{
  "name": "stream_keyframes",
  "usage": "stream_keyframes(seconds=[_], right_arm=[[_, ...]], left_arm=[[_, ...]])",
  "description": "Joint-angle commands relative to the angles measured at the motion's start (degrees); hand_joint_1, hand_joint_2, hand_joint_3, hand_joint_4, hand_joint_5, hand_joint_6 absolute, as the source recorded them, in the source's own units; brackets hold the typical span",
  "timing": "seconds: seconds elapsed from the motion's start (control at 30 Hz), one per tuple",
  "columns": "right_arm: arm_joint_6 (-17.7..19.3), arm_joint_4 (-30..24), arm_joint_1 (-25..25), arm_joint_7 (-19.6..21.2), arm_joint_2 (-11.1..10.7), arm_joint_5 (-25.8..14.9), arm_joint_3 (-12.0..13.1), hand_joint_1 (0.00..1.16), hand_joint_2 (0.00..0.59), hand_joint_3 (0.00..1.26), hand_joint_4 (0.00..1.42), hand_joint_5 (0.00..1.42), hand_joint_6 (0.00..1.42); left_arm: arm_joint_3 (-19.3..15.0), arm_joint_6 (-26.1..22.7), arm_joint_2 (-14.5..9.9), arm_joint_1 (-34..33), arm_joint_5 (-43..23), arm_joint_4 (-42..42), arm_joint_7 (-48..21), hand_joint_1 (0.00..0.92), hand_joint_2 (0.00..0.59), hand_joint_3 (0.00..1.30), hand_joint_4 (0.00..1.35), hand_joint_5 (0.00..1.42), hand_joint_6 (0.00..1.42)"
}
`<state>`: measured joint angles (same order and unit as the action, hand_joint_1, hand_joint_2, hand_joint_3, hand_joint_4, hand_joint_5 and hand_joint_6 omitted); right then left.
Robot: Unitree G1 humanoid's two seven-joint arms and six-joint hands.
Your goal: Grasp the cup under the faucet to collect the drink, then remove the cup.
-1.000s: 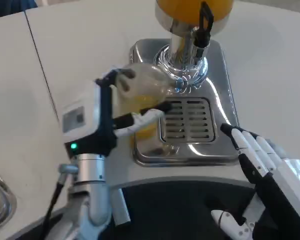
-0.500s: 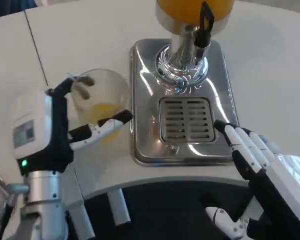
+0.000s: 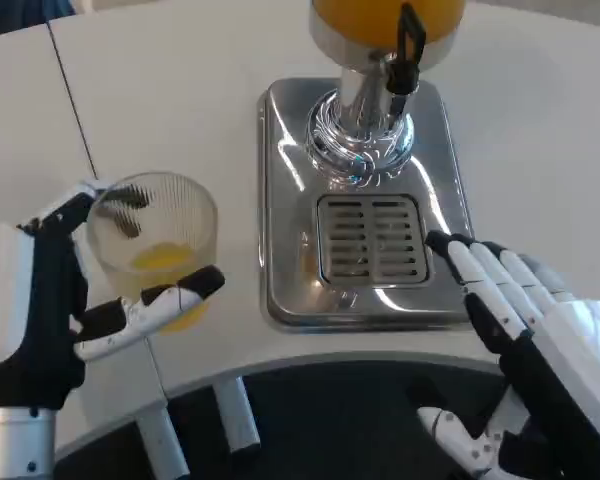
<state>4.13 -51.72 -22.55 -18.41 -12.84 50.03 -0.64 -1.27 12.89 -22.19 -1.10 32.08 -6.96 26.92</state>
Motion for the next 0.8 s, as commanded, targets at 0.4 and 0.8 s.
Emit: stream_keyframes(seconds=[0.4,0.8], right_arm=[[7.3,-4.2,-5.5,1.3,-3.3,2.8,3.3,0.27,0.535,0.0,0.0,0.0,0.0],[11.4,-3.7,-5.5,1.9,-3.1,2.4,3.9,0.24,0.543,0.0,0.0,0.0,0.0]], left_arm=[[-3.4,8.4,1.7,10.5,-2.1,-14.2,-7.3,0.792,0.0,1.08,1.13,1.35,1.42],[-1.7,12.9,5.5,19.6,-0.8,-22.1,-11.4,0.799,0.0,1.08,1.13,1.36,1.42]])
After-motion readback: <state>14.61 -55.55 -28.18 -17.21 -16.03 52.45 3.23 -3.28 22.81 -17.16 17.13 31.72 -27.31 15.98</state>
